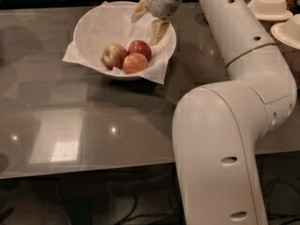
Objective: Pick apple from white bowl
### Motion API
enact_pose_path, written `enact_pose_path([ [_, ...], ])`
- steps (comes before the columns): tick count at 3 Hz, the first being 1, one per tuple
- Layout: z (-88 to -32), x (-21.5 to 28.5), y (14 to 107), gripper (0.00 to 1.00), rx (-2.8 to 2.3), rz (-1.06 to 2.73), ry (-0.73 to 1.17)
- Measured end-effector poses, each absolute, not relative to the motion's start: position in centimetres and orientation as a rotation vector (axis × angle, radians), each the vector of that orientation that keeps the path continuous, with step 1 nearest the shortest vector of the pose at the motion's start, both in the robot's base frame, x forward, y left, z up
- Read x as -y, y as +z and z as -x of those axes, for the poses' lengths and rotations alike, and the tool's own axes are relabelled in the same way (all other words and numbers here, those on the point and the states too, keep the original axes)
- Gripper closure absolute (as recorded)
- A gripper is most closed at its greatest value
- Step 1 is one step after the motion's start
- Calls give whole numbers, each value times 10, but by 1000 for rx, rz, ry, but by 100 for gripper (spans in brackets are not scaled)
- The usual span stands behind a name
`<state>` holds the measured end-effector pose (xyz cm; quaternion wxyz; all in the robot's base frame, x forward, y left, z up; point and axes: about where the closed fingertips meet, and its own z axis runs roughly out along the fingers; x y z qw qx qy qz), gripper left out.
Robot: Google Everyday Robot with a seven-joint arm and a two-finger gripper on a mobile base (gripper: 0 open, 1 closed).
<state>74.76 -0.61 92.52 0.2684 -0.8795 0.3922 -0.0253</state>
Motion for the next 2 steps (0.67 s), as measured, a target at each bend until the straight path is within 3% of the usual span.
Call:
enact_pose_path([
  [2, -750, 5, 920, 37, -1053, 2390, -55],
])
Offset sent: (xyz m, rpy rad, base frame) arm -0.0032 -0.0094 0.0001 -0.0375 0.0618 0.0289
